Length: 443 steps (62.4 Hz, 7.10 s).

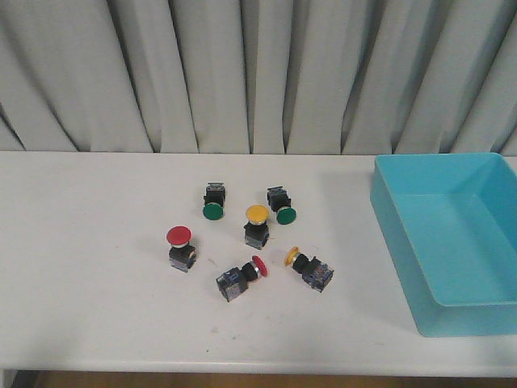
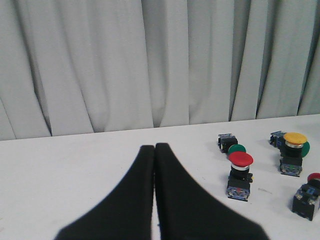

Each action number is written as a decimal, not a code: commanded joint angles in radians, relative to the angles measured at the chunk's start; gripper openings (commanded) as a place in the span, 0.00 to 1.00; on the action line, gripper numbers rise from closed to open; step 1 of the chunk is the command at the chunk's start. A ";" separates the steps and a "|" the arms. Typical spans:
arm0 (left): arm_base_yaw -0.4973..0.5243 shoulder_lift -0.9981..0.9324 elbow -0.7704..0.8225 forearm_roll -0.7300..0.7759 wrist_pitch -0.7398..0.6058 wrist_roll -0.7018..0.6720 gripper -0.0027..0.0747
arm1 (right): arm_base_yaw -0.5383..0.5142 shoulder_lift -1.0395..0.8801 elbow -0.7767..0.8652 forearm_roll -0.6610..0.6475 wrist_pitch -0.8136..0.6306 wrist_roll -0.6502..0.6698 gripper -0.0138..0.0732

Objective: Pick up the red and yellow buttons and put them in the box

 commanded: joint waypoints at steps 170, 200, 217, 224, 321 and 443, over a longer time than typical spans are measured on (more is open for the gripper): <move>-0.026 1.166 -1.141 -0.265 0.225 0.233 0.79 | -0.002 1.043 -0.970 0.059 0.113 -0.210 0.96; -0.222 1.699 -1.624 -0.269 0.718 0.262 0.79 | -0.002 1.045 -0.970 0.159 0.225 -0.196 0.90; -0.281 1.875 -1.635 -0.265 0.719 0.264 0.79 | -0.002 1.045 -0.970 0.177 0.257 -0.196 0.89; -0.285 1.935 -1.635 -0.264 0.711 0.262 0.79 | -0.002 1.045 -0.970 0.181 0.262 -0.196 0.89; -0.284 2.026 -1.677 -0.181 0.751 0.285 0.02 | 0.113 1.065 -0.970 0.186 0.282 -0.345 0.84; -0.414 1.801 -1.816 -1.100 1.061 0.769 0.17 | 0.510 1.297 -0.970 0.207 0.112 -0.588 0.15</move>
